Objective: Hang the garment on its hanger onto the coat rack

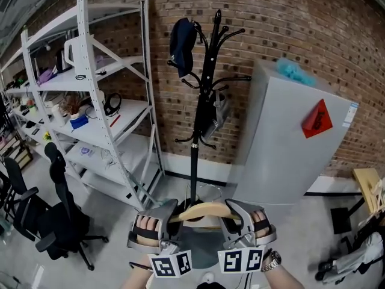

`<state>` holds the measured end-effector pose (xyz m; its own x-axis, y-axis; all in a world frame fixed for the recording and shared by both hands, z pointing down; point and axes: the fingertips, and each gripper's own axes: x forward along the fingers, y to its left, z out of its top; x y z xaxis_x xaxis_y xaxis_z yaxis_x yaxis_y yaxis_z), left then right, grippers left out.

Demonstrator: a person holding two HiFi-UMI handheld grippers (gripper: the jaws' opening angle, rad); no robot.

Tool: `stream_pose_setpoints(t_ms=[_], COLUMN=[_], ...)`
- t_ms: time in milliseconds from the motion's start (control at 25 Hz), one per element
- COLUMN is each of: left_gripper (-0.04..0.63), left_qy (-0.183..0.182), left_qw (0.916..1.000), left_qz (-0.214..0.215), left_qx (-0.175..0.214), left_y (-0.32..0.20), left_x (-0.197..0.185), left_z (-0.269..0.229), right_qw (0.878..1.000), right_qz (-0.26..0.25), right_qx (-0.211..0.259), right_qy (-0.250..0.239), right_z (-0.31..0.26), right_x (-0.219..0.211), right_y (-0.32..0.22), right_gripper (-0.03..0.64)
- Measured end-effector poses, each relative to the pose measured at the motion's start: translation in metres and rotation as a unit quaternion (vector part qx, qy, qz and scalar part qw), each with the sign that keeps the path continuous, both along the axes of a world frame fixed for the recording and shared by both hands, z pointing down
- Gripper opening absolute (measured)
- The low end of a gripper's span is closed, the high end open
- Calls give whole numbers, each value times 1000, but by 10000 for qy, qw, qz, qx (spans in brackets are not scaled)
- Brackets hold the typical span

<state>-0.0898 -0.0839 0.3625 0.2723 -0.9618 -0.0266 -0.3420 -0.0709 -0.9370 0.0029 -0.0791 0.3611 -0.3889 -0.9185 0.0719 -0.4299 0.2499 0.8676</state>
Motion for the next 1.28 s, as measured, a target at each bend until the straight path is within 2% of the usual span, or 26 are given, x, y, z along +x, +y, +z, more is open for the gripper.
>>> stream_pose_setpoints(t_ms=[480, 720, 960, 1280], left_gripper=[146, 147, 149, 152], left_qy=[-55, -103, -87, -26], left_qw=[9988, 9990, 9994, 9999], left_qz=[-471, -398, -277, -53], left_qx=[134, 177, 194, 125], left_y=[-83, -125, -174, -254], left_x=[32, 42, 46, 31], left_z=[-14, -26, -23, -16], right_qw=[9986, 9980, 9989, 9998], right_qz=[-499, -531, -270, -62], right_qx=[140, 247, 221, 145], right_qy=[-59, -218, -312, -117], right_z=[-14, -25, -24, -15], right_x=[32, 43, 48, 33], right_y=[-90, -128, -179, -255], right_gripper=[140, 140, 140, 149])
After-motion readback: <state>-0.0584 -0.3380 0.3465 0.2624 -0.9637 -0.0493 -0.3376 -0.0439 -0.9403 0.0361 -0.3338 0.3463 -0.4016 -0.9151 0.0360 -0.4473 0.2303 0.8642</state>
